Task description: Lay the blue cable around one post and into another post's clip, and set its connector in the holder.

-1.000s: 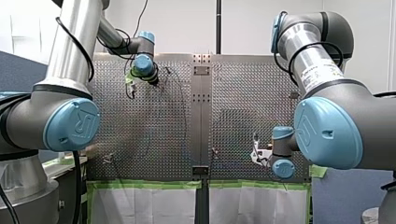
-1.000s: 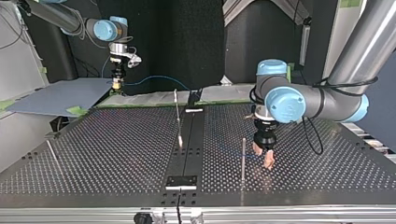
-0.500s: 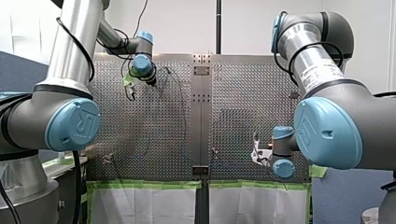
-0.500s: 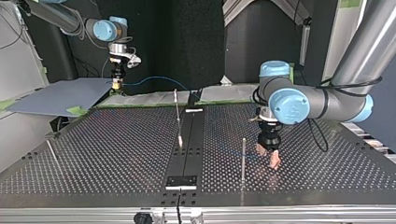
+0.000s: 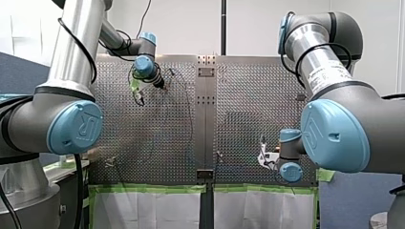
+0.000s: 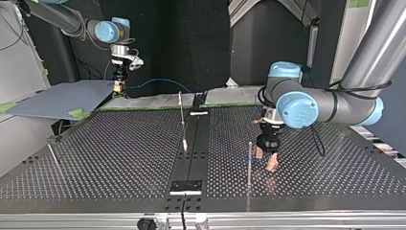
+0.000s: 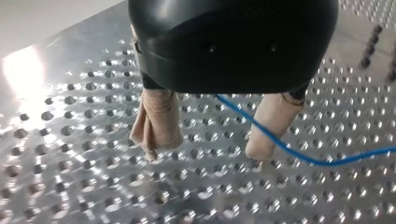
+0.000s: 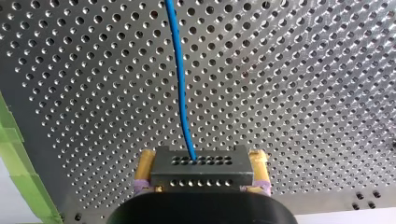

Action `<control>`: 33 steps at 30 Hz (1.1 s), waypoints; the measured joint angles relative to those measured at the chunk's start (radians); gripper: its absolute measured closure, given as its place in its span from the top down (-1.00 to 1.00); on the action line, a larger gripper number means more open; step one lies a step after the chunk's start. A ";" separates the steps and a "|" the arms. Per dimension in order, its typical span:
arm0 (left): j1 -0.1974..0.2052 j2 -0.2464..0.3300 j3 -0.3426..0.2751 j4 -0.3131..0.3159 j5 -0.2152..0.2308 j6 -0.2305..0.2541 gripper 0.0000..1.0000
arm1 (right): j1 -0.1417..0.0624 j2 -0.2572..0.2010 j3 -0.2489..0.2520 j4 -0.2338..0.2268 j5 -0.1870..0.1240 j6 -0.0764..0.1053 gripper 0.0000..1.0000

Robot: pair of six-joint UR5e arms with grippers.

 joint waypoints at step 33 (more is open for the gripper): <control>0.033 0.109 -0.078 -0.105 0.048 -0.260 1.00 | 0.002 0.000 0.000 0.003 0.001 -0.005 -1.00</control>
